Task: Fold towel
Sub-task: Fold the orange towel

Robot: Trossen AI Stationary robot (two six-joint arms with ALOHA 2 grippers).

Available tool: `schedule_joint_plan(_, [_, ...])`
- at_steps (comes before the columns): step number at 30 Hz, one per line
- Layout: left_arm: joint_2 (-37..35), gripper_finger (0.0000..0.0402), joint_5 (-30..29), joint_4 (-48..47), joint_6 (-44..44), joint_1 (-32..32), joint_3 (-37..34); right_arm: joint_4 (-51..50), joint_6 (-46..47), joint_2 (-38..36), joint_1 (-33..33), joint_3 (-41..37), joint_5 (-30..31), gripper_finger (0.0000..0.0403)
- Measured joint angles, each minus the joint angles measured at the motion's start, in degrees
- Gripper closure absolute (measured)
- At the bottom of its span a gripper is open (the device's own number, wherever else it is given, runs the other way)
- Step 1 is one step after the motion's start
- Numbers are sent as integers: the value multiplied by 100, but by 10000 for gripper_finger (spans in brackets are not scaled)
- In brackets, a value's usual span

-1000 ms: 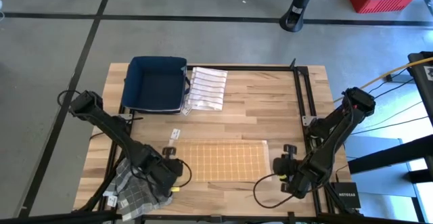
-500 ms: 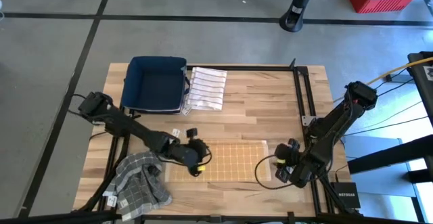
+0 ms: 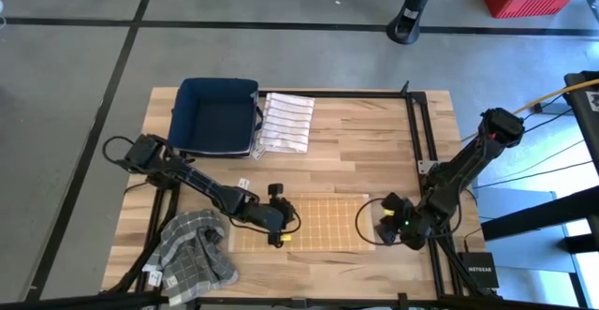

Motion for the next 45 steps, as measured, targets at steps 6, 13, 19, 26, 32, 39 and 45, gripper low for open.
schedule_joint_plan(6, [0,276,142,406,219,7,5,685,994,37,-10,-410,28,219])
schedule_joint_plan(13, [29,276,135,427,431,132,7,1905,1000,159,-186,-814,320,219])
schedule_joint_plan(19, [103,276,158,435,432,144,7,2458,994,587,-177,-942,280,219])
schedule_joint_plan(26, [277,276,306,629,426,176,4,2559,1236,827,-166,-943,635,219])
schedule_joint_plan(32, [395,276,394,1262,649,234,7,2735,1147,863,-170,-965,1203,219])
schedule_joint_plan(39, [400,276,575,1313,573,558,168,2683,1078,868,-179,-970,1401,219])
schedule_joint_plan(45, [447,276,811,1435,561,662,347,2655,932,866,-179,-972,1396,219])
